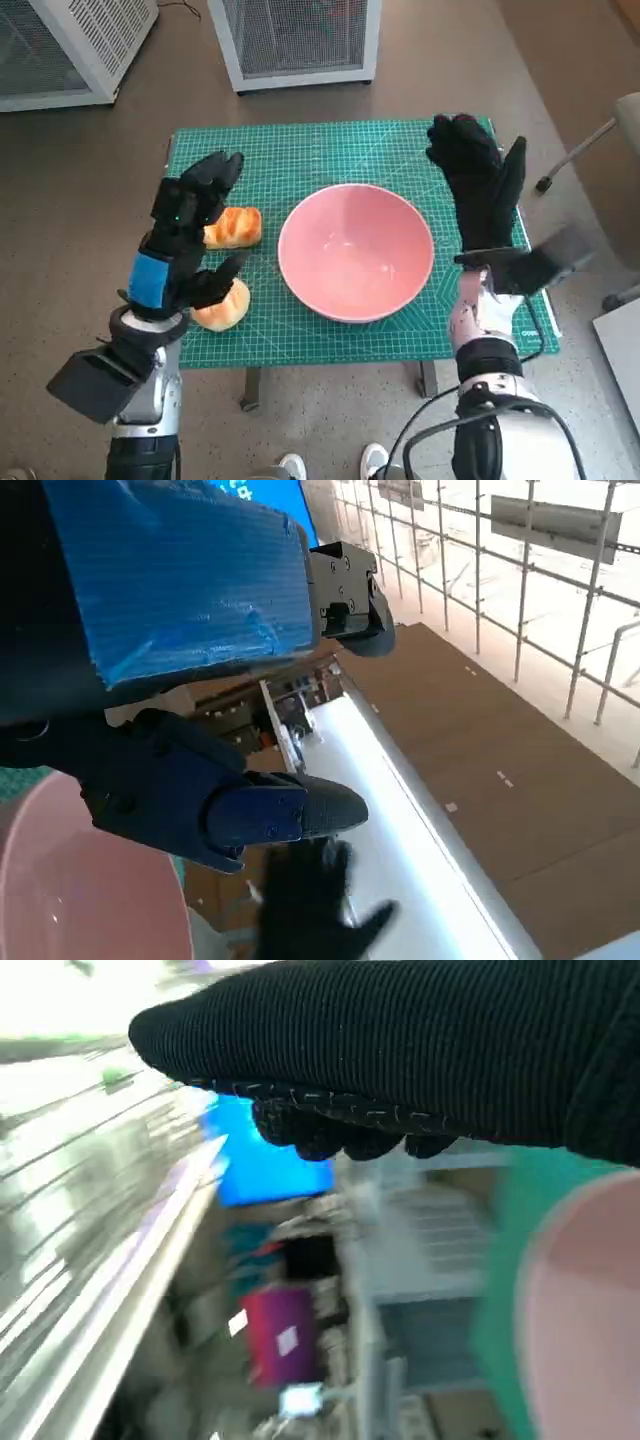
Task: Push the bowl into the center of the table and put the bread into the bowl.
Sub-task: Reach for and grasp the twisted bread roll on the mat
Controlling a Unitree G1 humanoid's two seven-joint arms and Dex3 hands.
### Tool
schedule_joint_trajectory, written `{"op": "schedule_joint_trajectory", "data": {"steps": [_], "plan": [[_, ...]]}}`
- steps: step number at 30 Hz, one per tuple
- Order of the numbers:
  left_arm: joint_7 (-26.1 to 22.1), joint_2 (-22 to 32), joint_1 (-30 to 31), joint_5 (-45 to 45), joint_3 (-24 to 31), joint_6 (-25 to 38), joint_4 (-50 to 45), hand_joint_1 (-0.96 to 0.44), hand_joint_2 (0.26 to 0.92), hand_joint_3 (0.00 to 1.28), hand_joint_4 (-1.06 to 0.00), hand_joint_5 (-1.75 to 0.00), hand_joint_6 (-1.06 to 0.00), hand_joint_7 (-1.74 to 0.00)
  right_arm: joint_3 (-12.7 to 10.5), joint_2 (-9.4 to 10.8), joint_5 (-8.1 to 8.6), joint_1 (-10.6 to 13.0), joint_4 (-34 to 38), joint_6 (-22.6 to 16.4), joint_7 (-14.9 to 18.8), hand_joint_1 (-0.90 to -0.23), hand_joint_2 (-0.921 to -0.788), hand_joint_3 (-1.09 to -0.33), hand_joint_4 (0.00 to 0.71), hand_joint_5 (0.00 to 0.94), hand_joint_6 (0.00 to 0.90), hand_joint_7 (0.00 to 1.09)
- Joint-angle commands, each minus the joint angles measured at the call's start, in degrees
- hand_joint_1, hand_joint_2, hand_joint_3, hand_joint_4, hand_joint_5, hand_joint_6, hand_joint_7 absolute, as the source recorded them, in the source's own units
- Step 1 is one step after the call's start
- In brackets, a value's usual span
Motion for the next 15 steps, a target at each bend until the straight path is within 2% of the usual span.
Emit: {"op": "schedule_joint_trajectory", "data": {"steps": [1,5,7,12,15], "plan": [[0.34,0.17,-1.28,-0.30,0.37,-1.11,0.83,-0.54,0.921,0.38,-0.31,-0.01,-0.07,-0.58,1.77,2.01,3.11,4.37,-5.78,-3.44,7.10,-0.550,-0.921,-0.703,0.335,0.006,0.029,0.67],[0.54,-0.13,-1.73,-0.28,0.16,-1.48,1.47,-0.54,0.921,0.37,-0.31,-0.01,-0.09,-0.56,4.76,2.96,3.81,7.41,-12.91,-5.63,9.75,-0.555,-0.921,-0.695,0.335,0.005,0.008,0.72],[0.49,-0.29,-1.97,-0.36,0.03,-1.66,1.83,-0.54,0.921,0.36,-0.31,-0.01,-0.09,-0.55,6.33,3.02,3.40,8.79,-15.94,-6.26,9.95,-0.558,-0.921,-0.695,0.333,0.004,0.003,0.73],[0.06,-0.59,-2.61,-0.61,-0.34,-2.33,2.73,-0.54,0.921,0.36,-0.31,-0.01,-0.10,-0.54,10.00,2.72,1.01,12.29,-23.30,-6.31,7.78,-0.564,-0.921,-0.705,0.331,0.003,0.000,0.74],[-0.04,-0.69,-2.99,-0.55,-0.53,-2.79,3.00,-0.54,0.921,0.36,-0.31,0.00,-0.10,-0.53,11.71,2.59,0.26,13.95,-26.77,-5.96,6.71,-0.570,-0.921,-0.706,0.325,0.001,-0.001,0.75]]}}
